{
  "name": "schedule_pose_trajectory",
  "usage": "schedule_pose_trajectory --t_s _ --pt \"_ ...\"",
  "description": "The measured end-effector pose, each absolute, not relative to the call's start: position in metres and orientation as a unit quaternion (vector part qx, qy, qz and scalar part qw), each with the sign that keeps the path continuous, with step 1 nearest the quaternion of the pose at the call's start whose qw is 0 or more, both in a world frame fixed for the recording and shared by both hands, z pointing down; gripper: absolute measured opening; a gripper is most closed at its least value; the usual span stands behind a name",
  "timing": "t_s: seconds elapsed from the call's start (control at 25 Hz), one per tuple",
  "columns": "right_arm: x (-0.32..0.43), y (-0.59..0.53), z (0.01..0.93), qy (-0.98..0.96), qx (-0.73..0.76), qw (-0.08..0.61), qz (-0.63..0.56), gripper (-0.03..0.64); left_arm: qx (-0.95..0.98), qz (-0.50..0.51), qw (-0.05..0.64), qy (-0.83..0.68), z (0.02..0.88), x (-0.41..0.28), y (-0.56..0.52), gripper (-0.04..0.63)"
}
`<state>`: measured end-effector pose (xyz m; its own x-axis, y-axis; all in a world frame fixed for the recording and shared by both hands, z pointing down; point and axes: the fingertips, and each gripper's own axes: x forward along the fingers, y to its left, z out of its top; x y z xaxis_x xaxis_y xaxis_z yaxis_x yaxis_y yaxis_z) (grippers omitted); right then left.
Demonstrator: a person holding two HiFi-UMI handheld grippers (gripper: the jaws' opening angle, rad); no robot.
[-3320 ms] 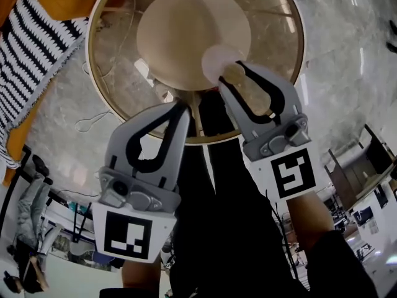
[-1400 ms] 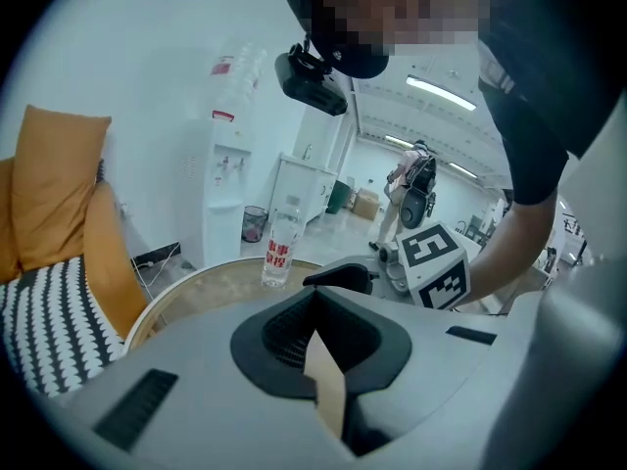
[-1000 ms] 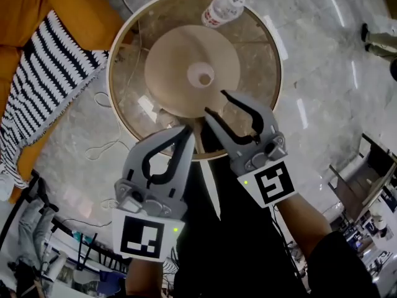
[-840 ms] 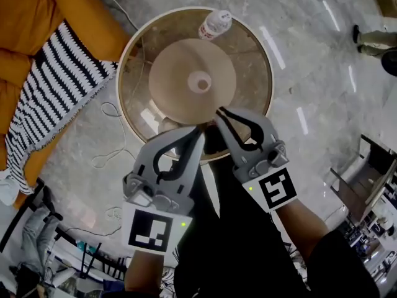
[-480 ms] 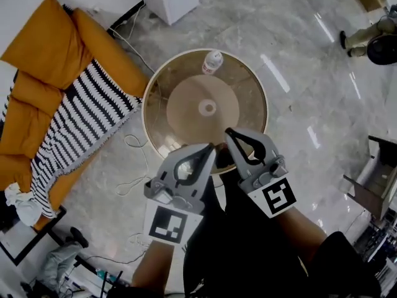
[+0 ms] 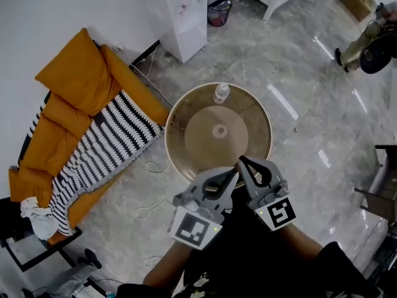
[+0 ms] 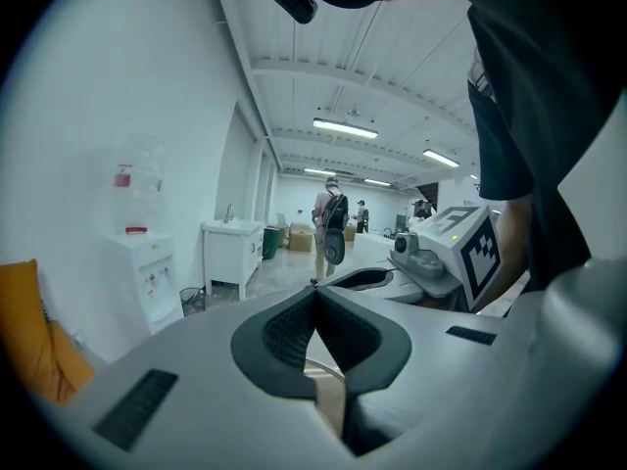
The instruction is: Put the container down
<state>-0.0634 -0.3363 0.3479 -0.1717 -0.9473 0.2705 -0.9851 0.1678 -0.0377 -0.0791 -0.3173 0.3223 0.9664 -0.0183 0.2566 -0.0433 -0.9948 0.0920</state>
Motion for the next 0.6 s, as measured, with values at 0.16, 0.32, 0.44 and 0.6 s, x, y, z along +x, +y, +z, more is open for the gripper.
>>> schedule_pose_trajectory --t_s 0.16,0.32,0.44,0.6 --pt "-0.071 -0.333 0.315 -0.763 0.636 0.079 0.082 -0.005 0.993 0.117 0.018 -0.017 0.291 -0.086 -0.315 0.003" --pt "-0.075 -0.323 0.275 -0.778 0.623 0.056 0.055 -0.005 0.993 0.11 0.001 -0.043 0.262 -0.09 -0.312 0.003" --pt "-0.072 -0.311 0.25 -0.788 0.612 0.044 0.042 -0.005 0.993 0.105 0.009 -0.061 0.245 -0.09 -0.301 0.003" --pt "-0.068 -0.305 0.221 -0.808 0.587 0.047 0.012 -0.005 0.992 0.087 0.02 -0.09 0.224 -0.084 -0.296 0.003"
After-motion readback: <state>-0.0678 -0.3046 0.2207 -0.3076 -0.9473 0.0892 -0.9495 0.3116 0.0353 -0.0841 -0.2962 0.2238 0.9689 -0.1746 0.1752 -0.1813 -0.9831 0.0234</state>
